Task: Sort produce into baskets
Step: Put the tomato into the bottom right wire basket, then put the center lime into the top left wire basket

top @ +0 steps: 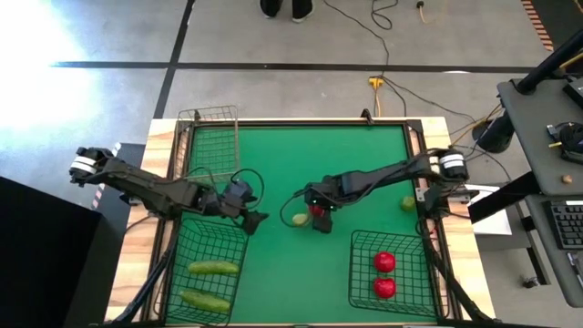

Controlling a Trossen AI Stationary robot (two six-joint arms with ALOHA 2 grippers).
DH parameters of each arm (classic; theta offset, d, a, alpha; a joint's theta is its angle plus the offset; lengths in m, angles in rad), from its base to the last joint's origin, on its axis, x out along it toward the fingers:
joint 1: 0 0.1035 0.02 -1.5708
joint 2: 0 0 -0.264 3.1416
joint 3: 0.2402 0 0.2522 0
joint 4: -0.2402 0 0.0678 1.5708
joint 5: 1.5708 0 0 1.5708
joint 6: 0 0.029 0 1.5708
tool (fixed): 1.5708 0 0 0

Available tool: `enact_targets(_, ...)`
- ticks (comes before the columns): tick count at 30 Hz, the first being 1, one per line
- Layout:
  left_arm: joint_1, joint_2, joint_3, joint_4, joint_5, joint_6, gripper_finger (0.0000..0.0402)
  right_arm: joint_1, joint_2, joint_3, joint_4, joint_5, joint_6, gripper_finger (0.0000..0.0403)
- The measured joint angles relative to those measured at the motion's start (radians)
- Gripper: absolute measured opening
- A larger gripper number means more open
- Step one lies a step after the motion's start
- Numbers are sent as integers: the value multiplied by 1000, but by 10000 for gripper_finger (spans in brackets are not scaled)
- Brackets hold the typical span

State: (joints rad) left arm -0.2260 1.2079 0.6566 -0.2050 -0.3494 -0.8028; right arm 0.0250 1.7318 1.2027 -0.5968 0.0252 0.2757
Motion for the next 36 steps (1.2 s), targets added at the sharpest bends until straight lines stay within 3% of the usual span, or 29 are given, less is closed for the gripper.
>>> enact_targets(7, 0, -20, 70, -159, -5, 65, 373, 134, -192, 201, -378, 27, 212, 290)
enact_targets(15, -2, -72, 62, -69, 7, 103, 372, 509, -348, 246, -601, 53, 911, 290)
enact_targets(19, -2, -35, 62, 52, 55, 164, 372, 691, -337, 200, -620, 35, 1228, 290)
enact_targets(23, -2, 40, 74, 154, 80, 216, 372, 796, -287, 128, -615, -10, 1467, 292)
enact_targets(29, 2, 211, 176, 175, 80, 229, 372, 867, -212, 65, -603, -61, 1591, 322)
enact_targets(36, 16, 409, 312, 176, 83, 247, 372, 870, -197, 49, -599, -133, 1546, 381)
